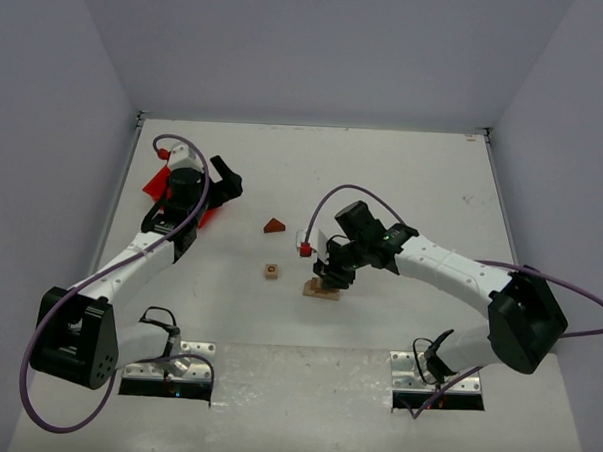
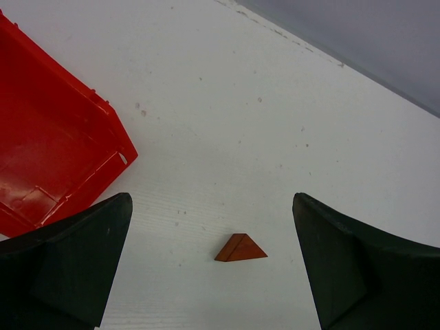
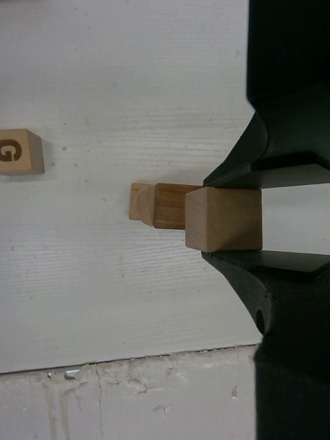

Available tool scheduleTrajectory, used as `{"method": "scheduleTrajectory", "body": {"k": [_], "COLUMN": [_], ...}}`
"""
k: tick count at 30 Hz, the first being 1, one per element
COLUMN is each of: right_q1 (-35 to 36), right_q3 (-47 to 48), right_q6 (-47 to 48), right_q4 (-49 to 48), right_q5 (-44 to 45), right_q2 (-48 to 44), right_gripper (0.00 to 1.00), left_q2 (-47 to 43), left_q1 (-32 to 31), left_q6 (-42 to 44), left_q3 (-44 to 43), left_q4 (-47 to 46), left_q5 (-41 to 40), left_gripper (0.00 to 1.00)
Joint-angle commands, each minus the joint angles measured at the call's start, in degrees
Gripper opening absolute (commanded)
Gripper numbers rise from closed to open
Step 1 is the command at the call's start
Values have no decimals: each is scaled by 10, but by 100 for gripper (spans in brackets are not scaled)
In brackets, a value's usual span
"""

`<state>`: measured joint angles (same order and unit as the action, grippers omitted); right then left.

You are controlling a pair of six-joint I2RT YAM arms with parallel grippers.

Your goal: Build the wood block tower

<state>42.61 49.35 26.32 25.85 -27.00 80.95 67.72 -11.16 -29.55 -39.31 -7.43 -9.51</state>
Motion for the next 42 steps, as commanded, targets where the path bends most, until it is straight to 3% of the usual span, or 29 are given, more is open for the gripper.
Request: {"method": "scheduleTrajectory", "body": {"k": [1,42], "right_q1": [10,18], "right_q3": [-27,-7], "right_q6": [-18,-22], "right_q4": [-49,-73], "right_q5": [13,56], "right_q2": [-7,27], "right_gripper": [32,38], "left_q2": [-5,-7], "left_q1": [8,8], "left_q6": [-6,5], "left_q3": [-1,7], "left_q4": [-17,-29], "left_q5": [-12,12], "left_gripper": [100,100]}}
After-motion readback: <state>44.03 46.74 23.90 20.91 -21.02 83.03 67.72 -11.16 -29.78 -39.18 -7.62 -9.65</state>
